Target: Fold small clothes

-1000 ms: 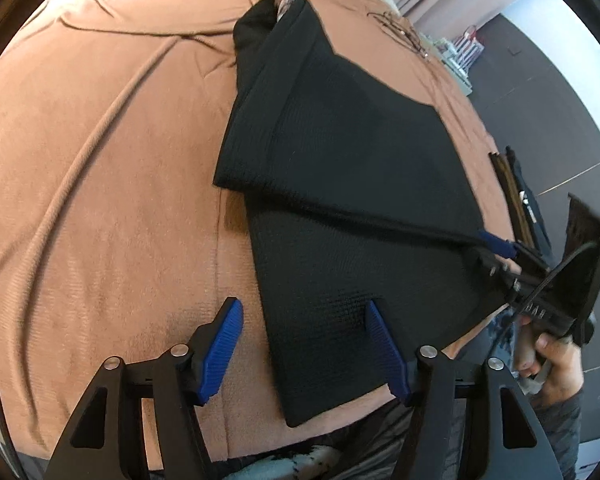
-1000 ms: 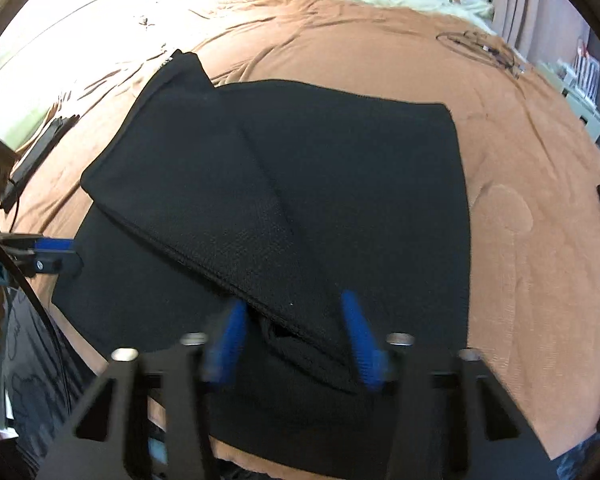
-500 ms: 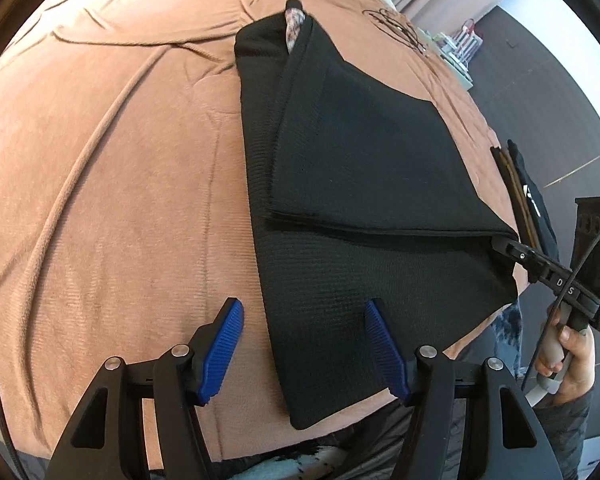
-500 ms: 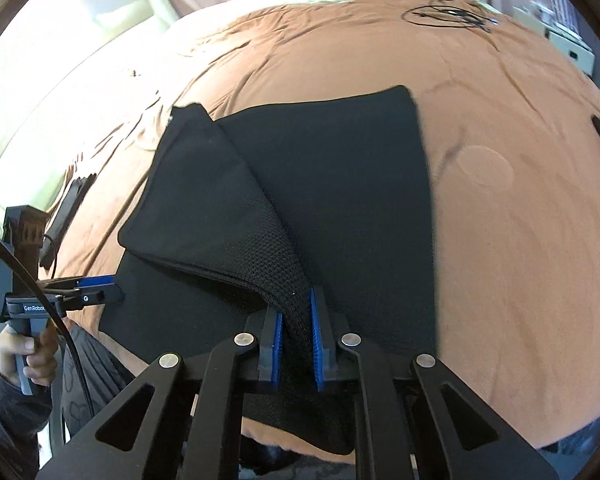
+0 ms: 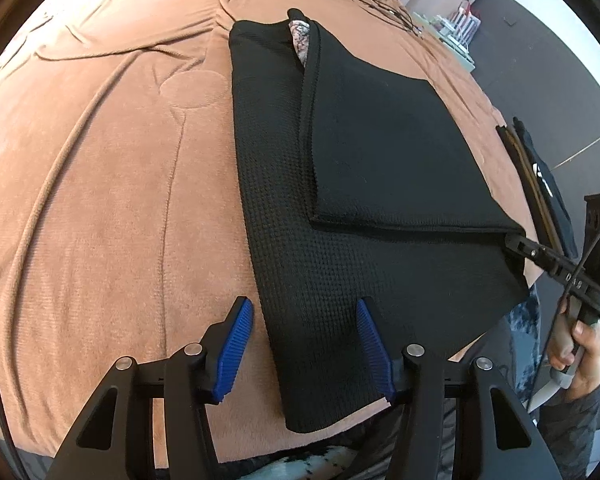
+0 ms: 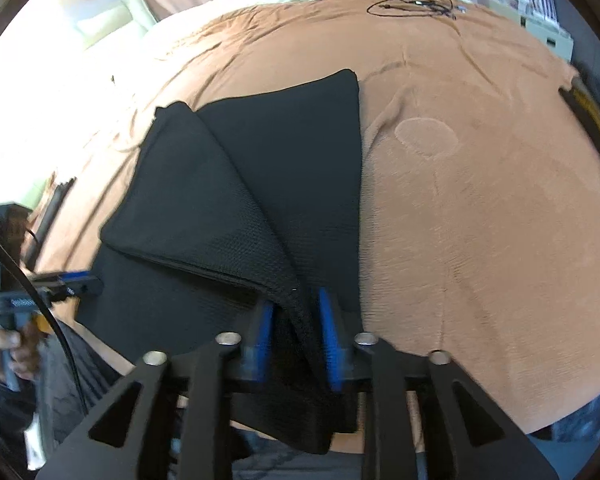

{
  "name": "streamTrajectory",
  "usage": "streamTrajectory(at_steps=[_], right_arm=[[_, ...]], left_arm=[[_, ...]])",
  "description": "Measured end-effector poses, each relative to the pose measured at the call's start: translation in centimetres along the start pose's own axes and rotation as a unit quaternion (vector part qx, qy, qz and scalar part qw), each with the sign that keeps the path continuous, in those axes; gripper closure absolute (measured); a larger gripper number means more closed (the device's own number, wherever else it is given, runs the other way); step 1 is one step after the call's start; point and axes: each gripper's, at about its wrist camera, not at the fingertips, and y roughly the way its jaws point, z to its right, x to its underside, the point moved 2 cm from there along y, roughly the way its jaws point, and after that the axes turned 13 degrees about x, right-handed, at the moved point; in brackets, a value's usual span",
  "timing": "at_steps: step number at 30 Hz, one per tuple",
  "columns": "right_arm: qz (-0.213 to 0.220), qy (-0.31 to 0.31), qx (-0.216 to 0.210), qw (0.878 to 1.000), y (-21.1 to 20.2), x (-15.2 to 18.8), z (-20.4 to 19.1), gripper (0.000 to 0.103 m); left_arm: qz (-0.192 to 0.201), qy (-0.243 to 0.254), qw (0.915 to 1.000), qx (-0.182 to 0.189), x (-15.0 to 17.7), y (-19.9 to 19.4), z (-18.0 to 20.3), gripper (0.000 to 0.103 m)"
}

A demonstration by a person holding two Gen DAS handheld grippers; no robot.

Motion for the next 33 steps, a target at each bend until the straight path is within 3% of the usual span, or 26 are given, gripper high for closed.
streamTrajectory(at_steps=[7, 9, 12, 20, 29, 33], right_arm=[[0.010, -0.049, 0.036, 0.998, -0.5, -0.6, -2.1, 0.048], [0.016, -0.077, 0.043, 0.996, -0.6, -0.6, -3.3, 0.037], [0.020, -0.126, 0.060, 0.990, -0.4, -0.7, -5.5, 0.031], [0.009, -0.201, 0.089, 0.975, 2.0, -2.4, -10.4, 0.027], [-0.010, -0.205, 0.068, 0.976, 4.9, -5.3, -12.5, 0.027], [-0.019, -0.178, 0.052, 0.982, 5.6, -6.7, -11.6, 0.027]], left_arm=[[0.012, -0.012, 0.9998, 0.007, -0.9, -0.3, -1.0, 0.047], [0.016, -0.014, 0.9997, 0.010, -1.3, -0.4, -1.2, 0.047], [0.019, -0.016, 0.9996, 0.015, -1.8, -0.3, -1.6, 0.047], [0.028, -0.017, 0.9990, 0.031, -3.1, -0.2, -2.7, 0.047], [0.024, -0.009, 0.9990, 0.037, -5.2, 0.1, -3.0, 0.047], [0.023, -0.015, 0.9987, 0.042, -6.3, 0.0, -3.5, 0.047]])
